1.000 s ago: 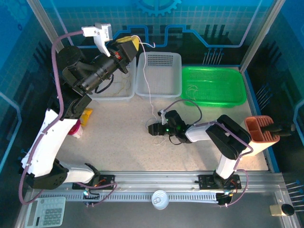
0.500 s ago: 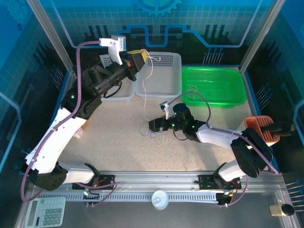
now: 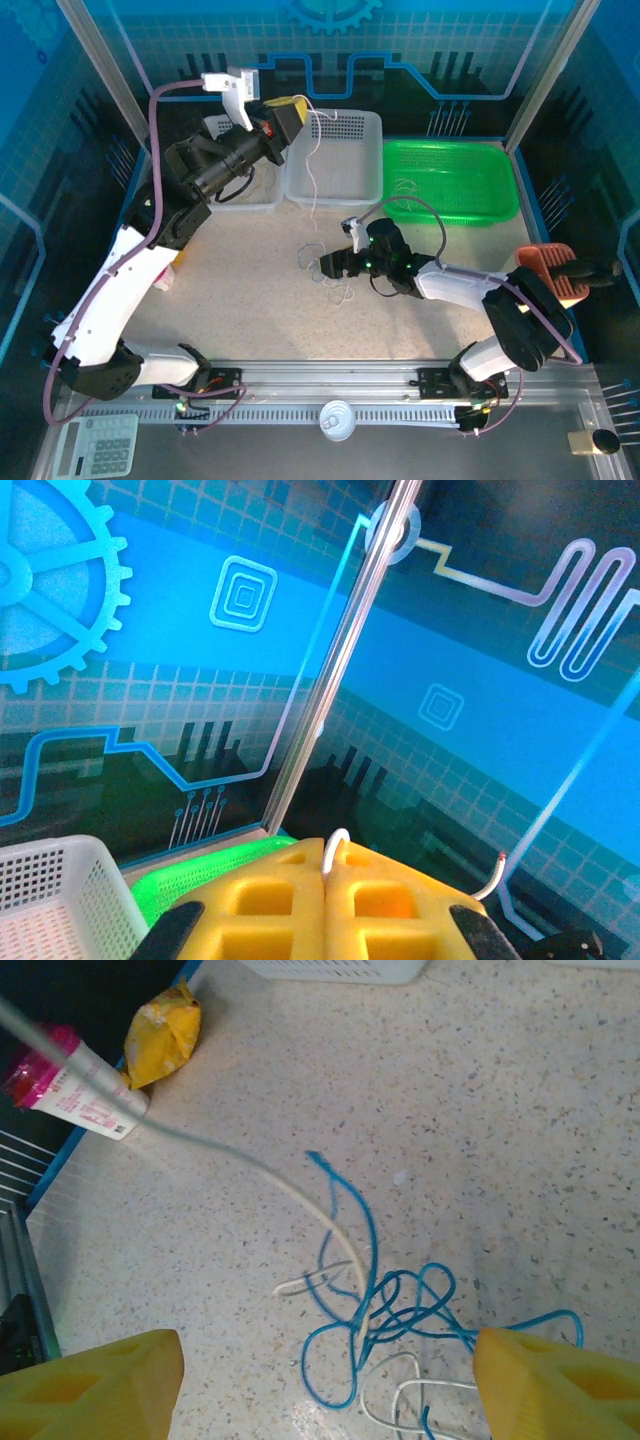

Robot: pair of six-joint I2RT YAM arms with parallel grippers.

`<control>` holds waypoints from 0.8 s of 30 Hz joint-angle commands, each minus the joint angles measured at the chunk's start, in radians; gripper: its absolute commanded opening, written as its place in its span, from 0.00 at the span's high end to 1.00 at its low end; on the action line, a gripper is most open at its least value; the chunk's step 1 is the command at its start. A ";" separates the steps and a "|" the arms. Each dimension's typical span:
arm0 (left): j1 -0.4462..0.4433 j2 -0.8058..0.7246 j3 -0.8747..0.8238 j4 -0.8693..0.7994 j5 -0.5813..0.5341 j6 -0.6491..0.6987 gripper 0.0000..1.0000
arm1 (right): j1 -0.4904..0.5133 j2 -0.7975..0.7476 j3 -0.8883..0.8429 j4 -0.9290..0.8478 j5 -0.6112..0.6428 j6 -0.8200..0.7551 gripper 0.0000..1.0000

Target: Untangle the cables

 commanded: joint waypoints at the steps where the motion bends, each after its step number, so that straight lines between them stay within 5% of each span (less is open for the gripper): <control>1: 0.004 0.009 0.039 0.035 0.024 -0.018 1.00 | -0.010 0.043 -0.004 0.032 -0.010 -0.011 0.24; 15: 0.005 0.037 0.089 0.027 0.033 -0.011 1.00 | 0.003 0.170 -0.051 0.176 -0.049 0.047 0.34; 22: 0.004 0.057 0.125 0.019 0.028 0.001 1.00 | 0.008 0.226 -0.071 0.246 -0.067 0.080 1.00; 24: 0.004 0.070 0.167 0.003 0.022 0.016 1.00 | 0.006 0.236 -0.072 0.248 -0.066 0.081 1.00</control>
